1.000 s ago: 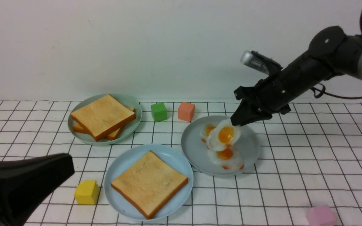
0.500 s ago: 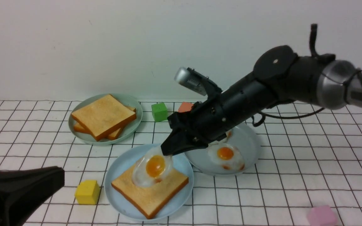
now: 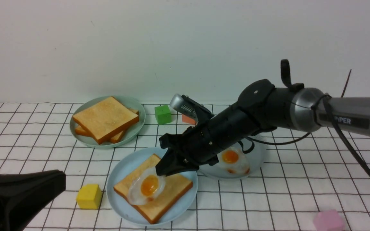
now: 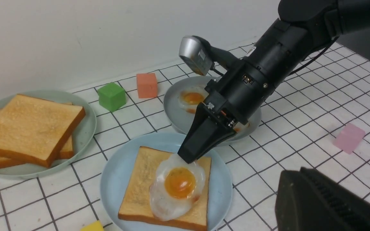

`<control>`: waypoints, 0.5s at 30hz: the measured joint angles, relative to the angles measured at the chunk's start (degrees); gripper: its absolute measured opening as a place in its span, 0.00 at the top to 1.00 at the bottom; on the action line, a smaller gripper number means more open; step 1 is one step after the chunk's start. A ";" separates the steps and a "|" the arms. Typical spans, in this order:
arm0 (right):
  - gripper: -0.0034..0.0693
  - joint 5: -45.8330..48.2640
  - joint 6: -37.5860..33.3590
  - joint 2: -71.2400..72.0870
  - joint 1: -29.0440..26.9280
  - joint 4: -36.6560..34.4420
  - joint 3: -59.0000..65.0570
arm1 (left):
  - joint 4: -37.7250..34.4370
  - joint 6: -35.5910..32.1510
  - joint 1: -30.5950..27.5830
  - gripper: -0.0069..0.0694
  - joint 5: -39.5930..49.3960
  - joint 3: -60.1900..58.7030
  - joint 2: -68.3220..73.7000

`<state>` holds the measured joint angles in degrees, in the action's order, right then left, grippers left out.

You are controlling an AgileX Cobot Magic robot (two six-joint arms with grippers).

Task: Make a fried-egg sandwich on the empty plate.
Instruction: Use the right arm to place the fried egg on the slice of bread in the middle, then use the left arm to grab a slice of bread

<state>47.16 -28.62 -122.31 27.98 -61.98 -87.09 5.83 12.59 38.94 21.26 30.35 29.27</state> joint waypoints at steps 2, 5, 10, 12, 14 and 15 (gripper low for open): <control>0.79 -1.11 0.22 -0.13 0.00 1.97 0.00 | 0.04 0.00 0.00 0.90 0.00 0.00 0.00; 0.73 -1.51 0.51 -0.13 0.00 3.60 0.00 | 0.04 0.00 0.00 0.90 0.12 0.00 0.00; 0.52 -3.07 1.14 0.01 -0.58 9.14 0.00 | 0.11 0.00 0.00 0.90 0.44 0.00 0.00; 0.48 -2.73 1.85 1.29 -2.12 11.39 0.00 | 0.11 0.06 0.00 0.90 1.64 0.00 0.11; 0.49 -1.52 2.81 3.53 -3.74 13.29 0.05 | 0.11 0.66 0.00 0.90 2.61 0.00 0.85; 0.51 -0.46 3.32 5.18 -4.59 14.45 0.05 | 0.11 1.21 0.00 0.90 2.94 0.00 1.61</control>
<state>46.70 -25.31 -117.13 23.39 -47.53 -87.04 5.94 13.80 38.94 24.20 30.35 30.88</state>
